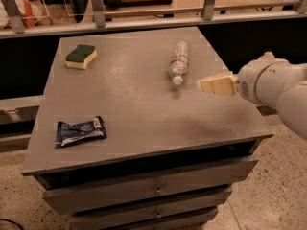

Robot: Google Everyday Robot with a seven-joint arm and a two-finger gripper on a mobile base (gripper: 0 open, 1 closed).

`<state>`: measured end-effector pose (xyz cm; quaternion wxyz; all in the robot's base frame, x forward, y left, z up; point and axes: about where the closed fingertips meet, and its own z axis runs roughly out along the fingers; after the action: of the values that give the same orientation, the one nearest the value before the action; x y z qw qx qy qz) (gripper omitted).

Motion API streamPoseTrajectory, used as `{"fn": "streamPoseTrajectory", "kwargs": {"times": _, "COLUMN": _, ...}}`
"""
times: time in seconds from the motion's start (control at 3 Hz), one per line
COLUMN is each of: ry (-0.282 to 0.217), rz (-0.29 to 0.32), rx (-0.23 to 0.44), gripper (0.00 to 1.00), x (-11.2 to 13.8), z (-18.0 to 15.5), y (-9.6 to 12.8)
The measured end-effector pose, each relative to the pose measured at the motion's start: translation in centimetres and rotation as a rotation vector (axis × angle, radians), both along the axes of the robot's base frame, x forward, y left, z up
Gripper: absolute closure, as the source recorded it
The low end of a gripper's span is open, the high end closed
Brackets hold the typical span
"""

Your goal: Move water bottle near sponge

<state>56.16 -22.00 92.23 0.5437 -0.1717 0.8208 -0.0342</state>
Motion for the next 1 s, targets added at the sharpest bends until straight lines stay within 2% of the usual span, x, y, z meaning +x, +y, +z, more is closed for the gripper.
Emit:
{"fn": "streamPoseTrajectory", "kwargs": {"times": 0.33, "ry": -0.074, "rz": -0.071, "rx": 0.022, "gripper": 0.00, "x": 2.1, "z": 1.6, "y": -4.2}}
{"fn": "streamPoseTrajectory", "kwargs": {"times": 0.67, "ry": -0.116, "rz": -0.099, "rx": 0.097, "gripper": 0.00, "x": 4.7, "z": 3.2, "y": -4.9}}
{"fn": "streamPoseTrajectory", "kwargs": {"times": 1.0, "ry": -0.124, "rz": -0.106, "rx": 0.208, "gripper": 0.00, "x": 7.0, "z": 3.8, "y": -3.4}}
